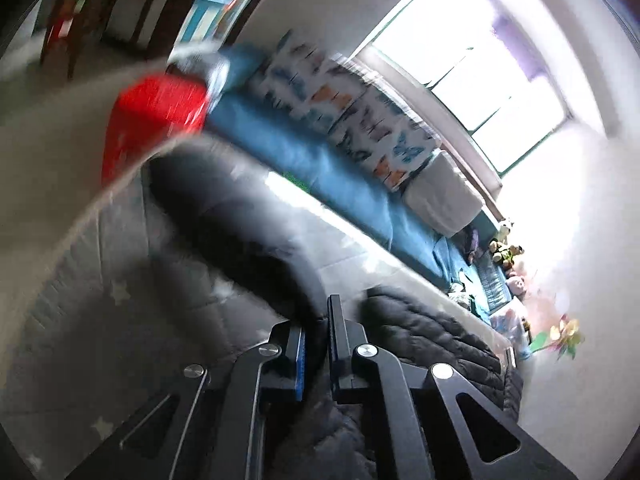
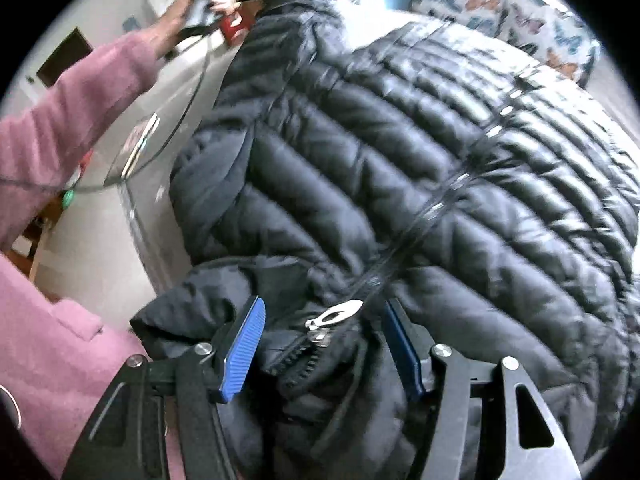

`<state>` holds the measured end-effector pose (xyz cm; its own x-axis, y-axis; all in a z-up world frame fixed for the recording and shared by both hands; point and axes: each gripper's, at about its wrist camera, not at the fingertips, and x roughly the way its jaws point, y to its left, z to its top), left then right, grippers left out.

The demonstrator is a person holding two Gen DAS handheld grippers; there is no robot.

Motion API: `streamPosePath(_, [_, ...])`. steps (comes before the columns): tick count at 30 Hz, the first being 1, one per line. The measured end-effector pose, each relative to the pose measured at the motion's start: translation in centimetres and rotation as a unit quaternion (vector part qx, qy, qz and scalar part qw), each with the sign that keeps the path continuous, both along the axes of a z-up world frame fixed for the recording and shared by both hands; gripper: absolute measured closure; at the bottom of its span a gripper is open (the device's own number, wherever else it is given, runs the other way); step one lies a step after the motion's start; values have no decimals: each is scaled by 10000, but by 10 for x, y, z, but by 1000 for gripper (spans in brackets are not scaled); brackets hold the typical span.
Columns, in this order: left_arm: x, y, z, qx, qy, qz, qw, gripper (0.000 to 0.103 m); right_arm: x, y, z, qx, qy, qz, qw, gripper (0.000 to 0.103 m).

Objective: Fold large clothes
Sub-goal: 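Lift the sleeve with the left gripper and fold it across the jacket while the right holds the hem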

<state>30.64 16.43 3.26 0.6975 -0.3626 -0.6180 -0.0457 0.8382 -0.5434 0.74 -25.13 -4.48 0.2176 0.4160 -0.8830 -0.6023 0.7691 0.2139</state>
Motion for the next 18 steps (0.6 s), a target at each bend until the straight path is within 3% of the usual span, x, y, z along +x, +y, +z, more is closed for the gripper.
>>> streamPosePath(5, [-57,-69,76,586,-718,-489,9945,95,-4,-36,20,210,-379,-532,9976,37])
streamPosePath(9, [-113,-148,111,1164,-1196,-1170,9790,95,-4,-74,30,449,-513,-1070,9919,37])
streamPosePath(14, [-183,-265,108,1584,-1342,-2261,9517,95,-5,-118,36,668,-673,-1725,9804,37])
streamPosePath(18, [-243,-342,63,1776,-1099,-3073,9284,95,-14,-145,33,757,-684,-2141,9715,37])
